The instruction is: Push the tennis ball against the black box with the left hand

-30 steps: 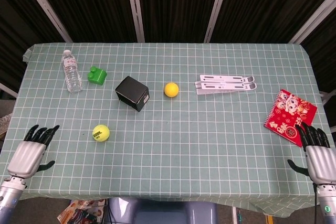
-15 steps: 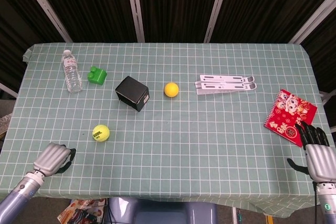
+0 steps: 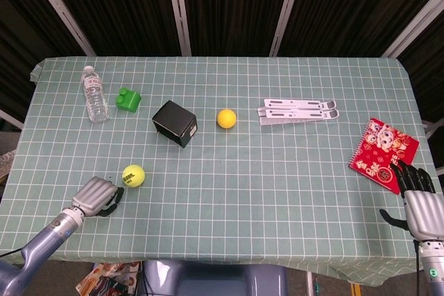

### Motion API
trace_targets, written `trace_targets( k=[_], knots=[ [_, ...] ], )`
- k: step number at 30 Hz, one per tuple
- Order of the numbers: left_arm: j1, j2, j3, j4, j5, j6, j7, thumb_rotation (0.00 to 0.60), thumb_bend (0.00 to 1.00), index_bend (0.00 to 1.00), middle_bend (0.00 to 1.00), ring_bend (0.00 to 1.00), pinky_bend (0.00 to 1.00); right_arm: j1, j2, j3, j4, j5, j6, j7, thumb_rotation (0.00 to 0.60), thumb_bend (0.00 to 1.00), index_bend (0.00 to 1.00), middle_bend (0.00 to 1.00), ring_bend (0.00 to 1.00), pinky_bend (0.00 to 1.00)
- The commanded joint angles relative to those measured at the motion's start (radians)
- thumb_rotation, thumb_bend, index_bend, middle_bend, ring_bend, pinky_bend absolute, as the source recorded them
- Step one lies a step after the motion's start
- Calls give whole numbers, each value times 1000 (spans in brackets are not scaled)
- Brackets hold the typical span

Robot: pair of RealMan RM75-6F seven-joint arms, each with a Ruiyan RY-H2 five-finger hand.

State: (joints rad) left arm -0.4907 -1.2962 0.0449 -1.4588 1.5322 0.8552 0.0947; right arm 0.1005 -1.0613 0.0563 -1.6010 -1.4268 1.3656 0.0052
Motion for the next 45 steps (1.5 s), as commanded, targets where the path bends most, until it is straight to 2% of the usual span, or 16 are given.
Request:
trace_targets(
  k=[1,21,27,34,40,45],
  knots=[
    [-16,-20,-6,15,-1,-8,-10,600,364,536,636,507,732,0,0,0,-1,0,1,0,600,235,0,0,0,0],
    [-57,-129,-48,123,-20,55,-22,600,363,500,572,490,687,-2,7,-2,-3,-8,5,16,600,235,0,0,0,0],
    [-83,-173,-75,192,-40,54,-25,600,363,493,548,480,673,-7,12,-8,0,-30,20,41,600,234,0,0,0,0],
    [-110,-233,-98,269,-66,50,-26,600,362,483,507,448,584,-9,15,-11,-1,-31,19,38,600,235,0,0,0,0],
    [-135,-258,-109,291,-92,24,-6,600,360,466,475,399,470,-9,17,-14,-7,-35,20,36,600,234,0,0,0,0],
    [-156,-281,-124,313,-111,15,4,600,353,463,466,384,455,-13,20,-15,-10,-37,27,39,600,235,0,0,0,0]
  ],
)
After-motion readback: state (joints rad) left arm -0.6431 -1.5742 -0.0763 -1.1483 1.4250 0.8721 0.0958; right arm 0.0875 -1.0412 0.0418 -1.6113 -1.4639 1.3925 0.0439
